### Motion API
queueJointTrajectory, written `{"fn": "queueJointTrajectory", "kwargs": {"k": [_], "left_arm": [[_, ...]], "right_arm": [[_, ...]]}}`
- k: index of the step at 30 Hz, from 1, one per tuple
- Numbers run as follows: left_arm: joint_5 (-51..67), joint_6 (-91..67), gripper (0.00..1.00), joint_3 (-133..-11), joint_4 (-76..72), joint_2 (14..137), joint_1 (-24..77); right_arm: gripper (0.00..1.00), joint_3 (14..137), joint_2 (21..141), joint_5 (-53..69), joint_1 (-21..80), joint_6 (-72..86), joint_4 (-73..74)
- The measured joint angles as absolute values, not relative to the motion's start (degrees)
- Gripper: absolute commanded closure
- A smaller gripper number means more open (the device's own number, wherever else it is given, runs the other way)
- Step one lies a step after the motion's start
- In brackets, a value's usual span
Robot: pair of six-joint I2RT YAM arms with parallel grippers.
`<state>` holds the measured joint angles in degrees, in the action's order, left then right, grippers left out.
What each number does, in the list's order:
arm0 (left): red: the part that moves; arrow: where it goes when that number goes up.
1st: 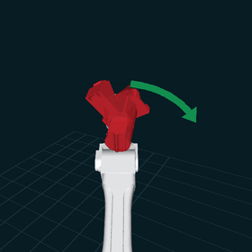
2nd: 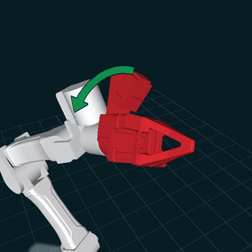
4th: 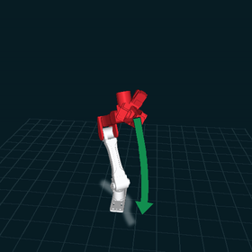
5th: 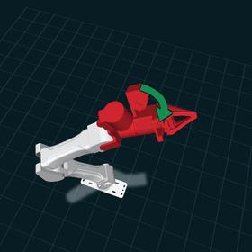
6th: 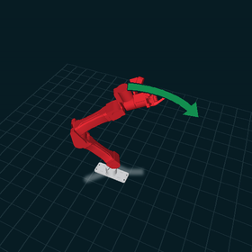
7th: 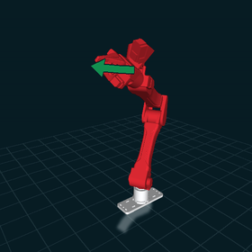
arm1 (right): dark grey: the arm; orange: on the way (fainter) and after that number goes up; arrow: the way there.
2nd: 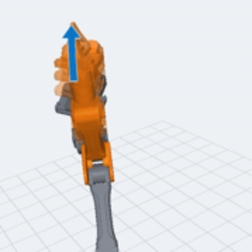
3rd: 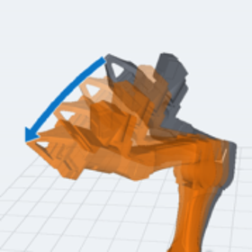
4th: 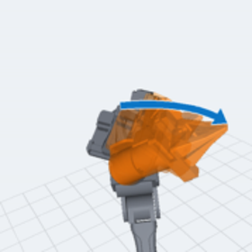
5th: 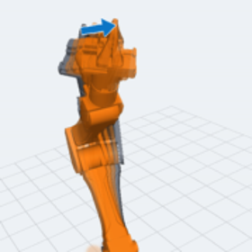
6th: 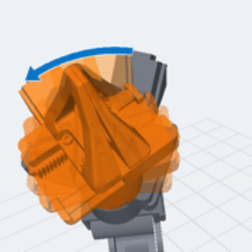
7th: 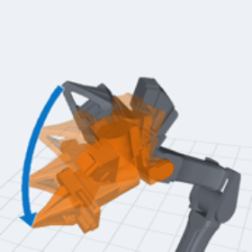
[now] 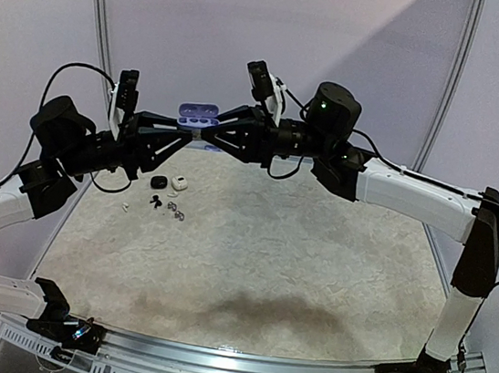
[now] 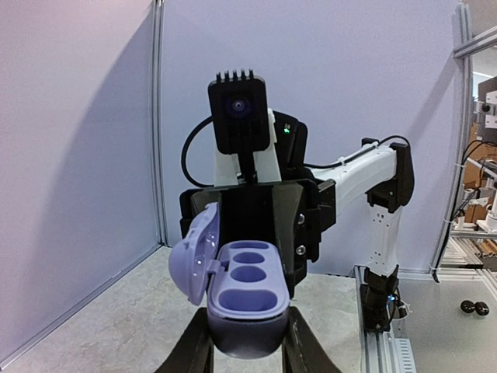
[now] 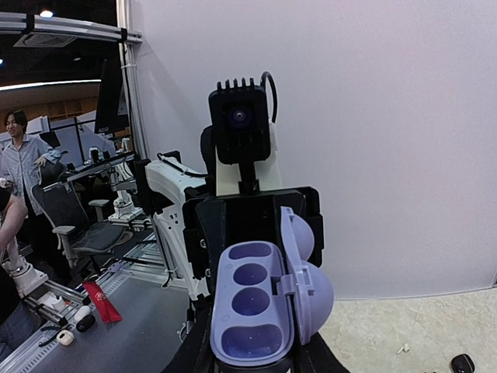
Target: Insert the wireless bluetooth earbuds into the charging case
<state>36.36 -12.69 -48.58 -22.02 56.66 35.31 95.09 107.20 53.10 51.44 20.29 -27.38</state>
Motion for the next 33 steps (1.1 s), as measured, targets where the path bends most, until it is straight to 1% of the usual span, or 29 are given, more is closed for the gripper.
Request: {"fn": "queueJointTrajectory", "kwargs": {"k": [3, 11, 13, 18, 19, 20, 22, 24, 29, 33], "left_arm": [[36.29, -12.69, 1.0, -48.58, -22.02, 56.66, 35.31], [35.94, -12.69, 1.0, -48.58, -22.15, 56.66, 35.33], [35.92, -12.69, 1.0, -48.58, -22.31, 56.66, 35.33], [35.66, -12.69, 0.99, -48.4, -22.44, 56.64, 35.35], [35.55, -12.69, 0.9, -48.31, -22.44, 56.64, 35.35], [35.44, -12.67, 0.79, -48.23, -22.44, 56.62, 35.35], [35.11, -12.62, 0.62, -48.03, -22.41, 56.53, 35.35], [34.57, -12.16, 0.51, -47.79, -22.26, 56.38, 35.4], [32.84, -9.58, 0.3, -46.63, -21.12, 55.77, 35.55], [32.25, -7.22, 0.2, -45.76, -18.94, 55.48, 35.59]], "right_arm": [[0.79, 95.09, 107.2, 53.1, 51.44, 20.29, -27.31], [0.99, 95.61, 107.22, 53.1, 51.44, 20.25, -26.28], [1.0, 95.92, 107.24, 53.1, 51.44, 20.25, -25.87], [1.0, 96.07, 107.28, 53.1, 51.42, 20.18, -25.36], [1.0, 96.07, 107.28, 53.12, 51.42, 20.12, -25.26], [1.0, 96.07, 107.31, 53.12, 51.4, 20.08, -25.1], [1.0, 96.07, 107.31, 53.12, 51.37, 20.01, -24.88], [1.0, 96.07, 107.33, 53.04, 51.35, 20.1, -24.62], [1.0, 95.94, 107.33, 51.64, 50.63, 21.06, -24.53], [1.0, 95.42, 107.33, 49.98, 49.69, 21.78, -24.67]]}}
